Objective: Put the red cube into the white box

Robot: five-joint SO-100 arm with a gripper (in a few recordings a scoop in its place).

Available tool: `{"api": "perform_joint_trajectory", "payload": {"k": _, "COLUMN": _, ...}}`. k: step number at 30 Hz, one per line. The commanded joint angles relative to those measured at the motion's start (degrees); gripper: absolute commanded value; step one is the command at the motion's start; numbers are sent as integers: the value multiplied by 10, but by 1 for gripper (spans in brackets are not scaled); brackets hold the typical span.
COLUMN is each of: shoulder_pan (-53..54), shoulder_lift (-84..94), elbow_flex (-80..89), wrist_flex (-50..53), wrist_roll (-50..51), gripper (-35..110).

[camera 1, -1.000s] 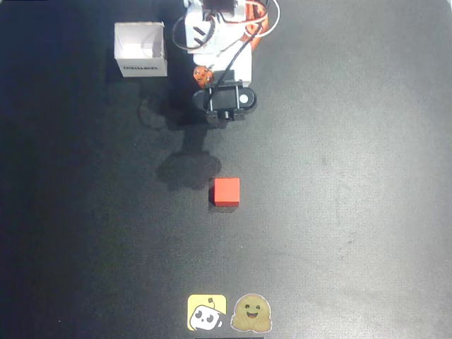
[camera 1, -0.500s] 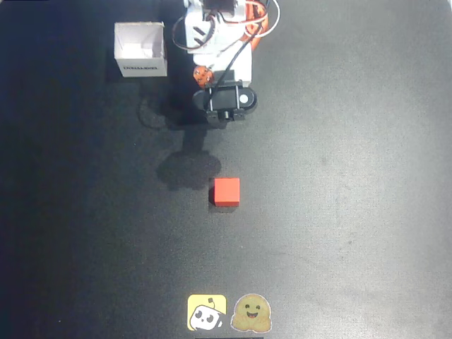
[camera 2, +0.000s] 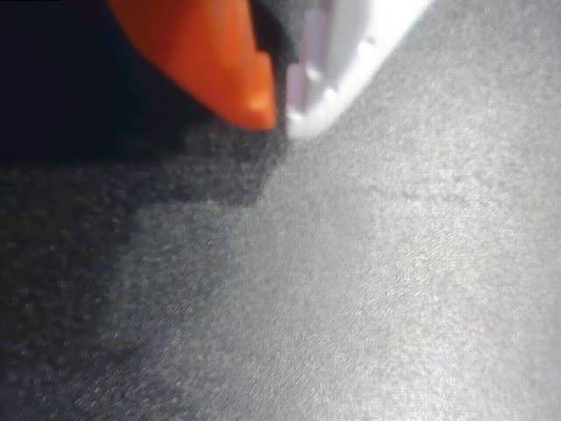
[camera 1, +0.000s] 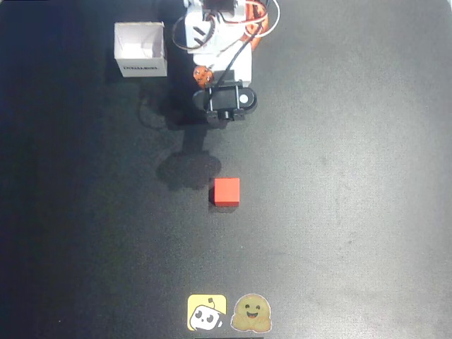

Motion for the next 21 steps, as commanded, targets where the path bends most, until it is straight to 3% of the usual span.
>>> {"api": "perform_joint_trajectory", "payload": {"k": 1, "shoulder_pan": 0, "shoulder_lift": 3, "elbow_flex": 0, "wrist_flex": 3, "wrist_roll": 4, "gripper": 0}}
{"api": "perform_joint_trajectory", "payload": {"k": 6, "shoulder_pan": 11, "shoulder_lift": 3, "elbow_flex": 0, "wrist_flex": 9, "wrist_roll": 49, "gripper": 0}}
{"api": "perform_joint_trajectory", "payload": {"k": 15, "shoulder_pan": 18, "shoulder_lift": 3, "elbow_flex": 0, "wrist_flex": 9, "wrist_roll": 42, "gripper": 0}}
{"api": "perform_joint_trajectory", "payload": {"k": 21, "shoulder_pan": -10, "shoulder_lift": 0, "elbow_flex": -82, "wrist_flex": 40, "wrist_roll": 33, "gripper": 9}}
